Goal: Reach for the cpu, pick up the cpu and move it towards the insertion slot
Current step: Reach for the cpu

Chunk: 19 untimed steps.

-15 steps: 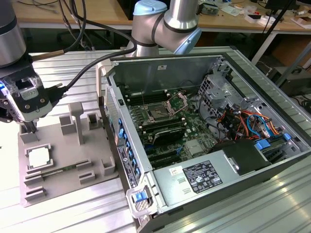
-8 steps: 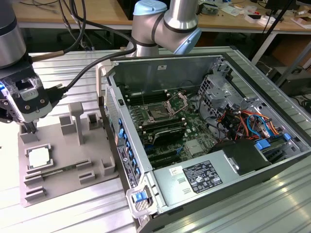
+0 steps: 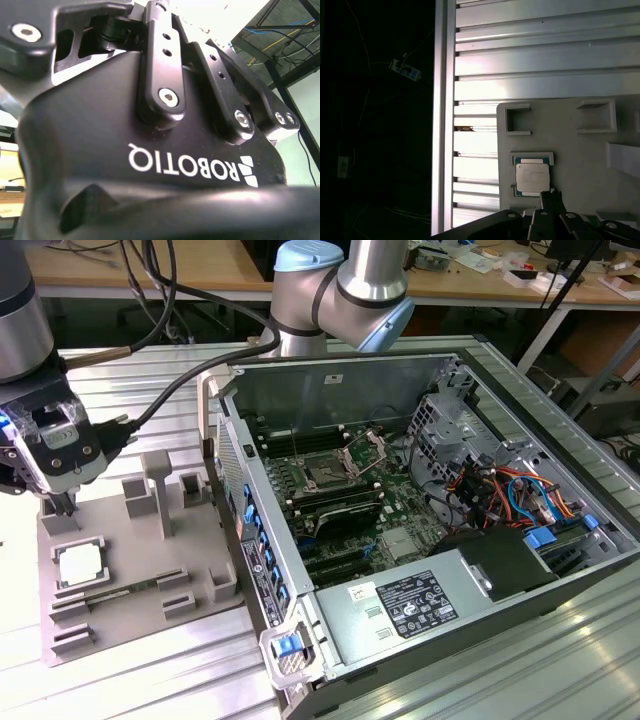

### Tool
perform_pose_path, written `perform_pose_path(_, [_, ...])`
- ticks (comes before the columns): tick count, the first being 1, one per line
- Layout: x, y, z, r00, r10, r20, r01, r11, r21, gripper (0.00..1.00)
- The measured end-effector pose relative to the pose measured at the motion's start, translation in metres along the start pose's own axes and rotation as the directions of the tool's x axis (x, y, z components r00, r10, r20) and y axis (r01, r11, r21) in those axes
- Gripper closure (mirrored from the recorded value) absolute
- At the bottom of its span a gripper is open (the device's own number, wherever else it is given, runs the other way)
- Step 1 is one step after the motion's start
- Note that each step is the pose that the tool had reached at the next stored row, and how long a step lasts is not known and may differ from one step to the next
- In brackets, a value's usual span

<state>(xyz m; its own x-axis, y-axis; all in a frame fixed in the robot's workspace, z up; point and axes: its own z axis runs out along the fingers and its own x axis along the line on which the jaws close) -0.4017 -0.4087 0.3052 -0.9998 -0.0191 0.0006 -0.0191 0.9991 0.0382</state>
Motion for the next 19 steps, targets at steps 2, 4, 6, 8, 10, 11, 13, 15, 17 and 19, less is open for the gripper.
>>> perform_pose_path(2, [0.0001, 0.0000, 0.0004, 1.0000, 0.000, 0.0001, 0.000, 1.0000, 0.0000, 0.89])
perform_pose_path(4, [0.0003, 0.0000, 0.0008, 1.0000, 0.000, 0.0000, 0.000, 1.0000, 0.0000, 0.89])
perform_pose_path(6, [0.0004, 0.0000, 0.0012, 1.0000, 0.000, 0.0001, 0.000, 1.0000, 0.0000, 0.89])
perform_pose_path(8, [0.0005, 0.0000, 0.0015, 1.0000, 0.000, 0.0000, 0.000, 1.0000, 0.0000, 0.89])
perform_pose_path(10, [0.0006, 0.0000, 0.0018, 1.0000, 0.000, 0.0000, 0.000, 1.0000, 0.0000, 0.89])
perform_pose_path(11, [0.0006, -0.0001, 0.0020, 1.0000, 0.000, 0.0001, 0.000, 1.0000, 0.0000, 0.89])
perform_pose_path(13, [0.0007, -0.0001, 0.0023, 1.0000, 0.000, 0.0000, 0.000, 1.0000, 0.0000, 0.89])
perform_pose_path(15, [0.0009, -0.0001, 0.0028, 1.0000, 0.000, 0.0000, 0.000, 1.0000, 0.0000, 0.89])
perform_pose_path(17, [0.0010, -0.0001, 0.0033, 1.0000, 0.000, 0.0001, 0.000, 1.0000, 0.0000, 0.89])
perform_pose_path(19, [0.0011, -0.0001, 0.0036, 1.0000, 0.000, 0.0001, 0.000, 1.0000, 0.0000, 0.89])
